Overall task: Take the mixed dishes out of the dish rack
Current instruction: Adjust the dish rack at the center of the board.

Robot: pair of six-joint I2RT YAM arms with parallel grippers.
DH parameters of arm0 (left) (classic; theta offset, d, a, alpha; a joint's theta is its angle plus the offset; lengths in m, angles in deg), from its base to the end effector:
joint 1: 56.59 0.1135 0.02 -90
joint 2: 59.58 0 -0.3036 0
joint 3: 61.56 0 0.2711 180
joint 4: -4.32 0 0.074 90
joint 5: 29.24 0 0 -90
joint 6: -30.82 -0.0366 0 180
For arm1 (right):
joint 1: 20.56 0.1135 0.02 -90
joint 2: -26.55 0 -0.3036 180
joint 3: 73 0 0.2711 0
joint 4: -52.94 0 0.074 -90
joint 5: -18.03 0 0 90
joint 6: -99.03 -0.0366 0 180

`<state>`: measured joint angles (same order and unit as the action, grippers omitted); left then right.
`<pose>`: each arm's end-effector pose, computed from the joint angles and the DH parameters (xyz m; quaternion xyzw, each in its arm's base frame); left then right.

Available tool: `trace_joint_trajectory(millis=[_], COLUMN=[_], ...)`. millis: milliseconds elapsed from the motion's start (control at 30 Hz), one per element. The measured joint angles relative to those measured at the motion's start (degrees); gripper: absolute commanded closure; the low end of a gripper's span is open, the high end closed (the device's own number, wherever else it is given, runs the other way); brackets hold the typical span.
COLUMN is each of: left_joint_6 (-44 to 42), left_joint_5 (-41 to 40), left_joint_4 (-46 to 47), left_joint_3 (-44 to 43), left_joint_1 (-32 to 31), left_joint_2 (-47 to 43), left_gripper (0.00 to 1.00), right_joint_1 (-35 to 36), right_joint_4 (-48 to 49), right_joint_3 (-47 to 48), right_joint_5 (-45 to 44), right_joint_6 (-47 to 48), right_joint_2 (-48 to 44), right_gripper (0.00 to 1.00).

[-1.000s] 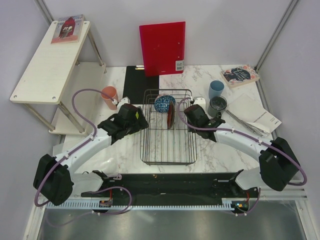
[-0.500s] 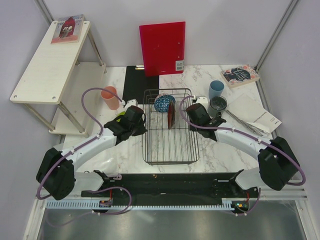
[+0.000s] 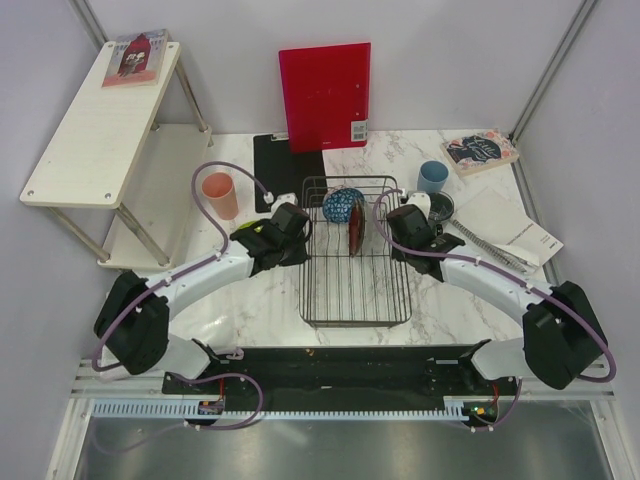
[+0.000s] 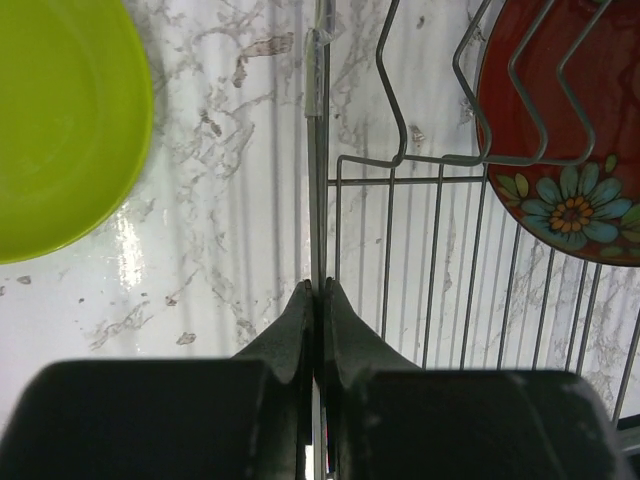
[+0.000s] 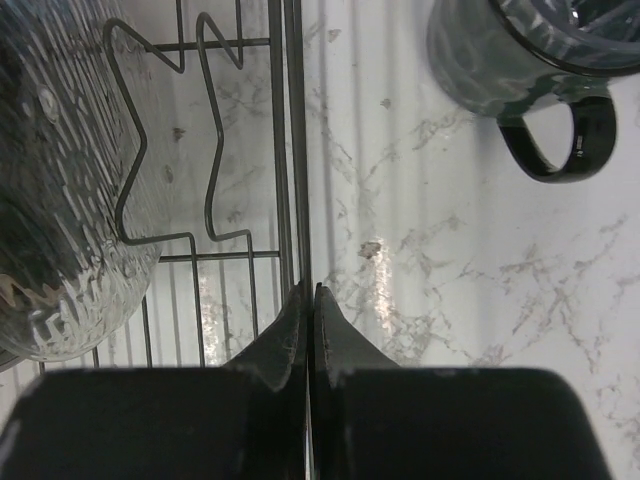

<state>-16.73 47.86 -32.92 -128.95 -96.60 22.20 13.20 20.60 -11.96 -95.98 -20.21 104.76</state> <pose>0.2406 -0.1913 0.2606 -0.0569 0.9375 -0.1354 0.3155 0.2467 0.1470 0.2490 0.0357 0.9198 0.0105 0.3906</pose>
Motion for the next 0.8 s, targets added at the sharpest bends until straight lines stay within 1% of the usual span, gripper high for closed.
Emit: trace_joint_trajectory(millis=[333,433,467,500,533,567,600,633,667,700,733,767,800], left_joint_6=[-0.13,-0.13,-0.13,-0.13,-0.13,-0.17,-0.42,-0.74,-0.90,-1.25,-1.44,-1.55,-1.62], left_joint_5=[-0.39,-0.63,-0.66,-0.66,-0.68,-0.70,-0.83,-0.72,-0.44,-0.39,-0.35,-0.33,-0.37], left_joint_4=[-1.18,-1.01,-0.79,-0.74,-0.72,-0.74,-0.52,0.20,1.46,2.27,2.82,3.30,3.56], left_joint_3=[-7.15,-8.02,-8.04,-8.04,-8.02,-8.02,-8.00,-7.85,-7.61,-7.37,-7.17,-7.04,-6.93], left_joint_1=[-4.15,-4.79,-4.85,-4.85,-4.85,-4.85,-4.85,-4.81,-4.87,-5.01,-5.16,-5.38,-5.46], left_joint_2=[7.50,8.41,8.48,8.48,8.44,8.37,8.28,8.35,8.52,8.57,8.44,8.22,7.91], left_gripper=[0.98,0.98,0.94,0.88,0.80,0.63,0.54,0.45,0.30,0.25,0.22,0.15,0.11], right_joint_1=[-4.39,-4.98,-5.09,-5.11,-5.11,-5.11,-5.14,-5.25,-5.42,-5.51,-5.51,-5.51,-5.51], right_joint_4=[-2.36,-2.80,-2.91,-2.97,-3.02,-3.15,-3.21,-3.45,-3.61,-3.65,-3.61,-3.65,-3.69], right_joint_3=[-0.96,-0.96,-0.96,-0.96,-0.96,-0.96,-0.96,-0.96,-0.96,-0.96,-0.96,-0.96,-0.94], right_joint_5=[-0.50,-1.03,-1.20,-1.29,-1.29,-1.27,-1.36,-1.57,-1.40,-1.40,-1.33,-1.25,-1.05], right_joint_6=[1.99,2.54,2.67,2.73,2.75,2.69,2.49,2.25,1.79,1.29,1.03,0.70,0.59], right_joint_2=[-1.66,-1.68,-1.68,-1.73,-1.84,-1.92,-1.99,-2.12,-2.23,-2.27,-2.27,-2.27,-2.29], right_gripper=[1.00,1.00,0.98,0.91,0.87,0.82,0.77,0.65,0.61,0.56,0.54,0.52,0.48])
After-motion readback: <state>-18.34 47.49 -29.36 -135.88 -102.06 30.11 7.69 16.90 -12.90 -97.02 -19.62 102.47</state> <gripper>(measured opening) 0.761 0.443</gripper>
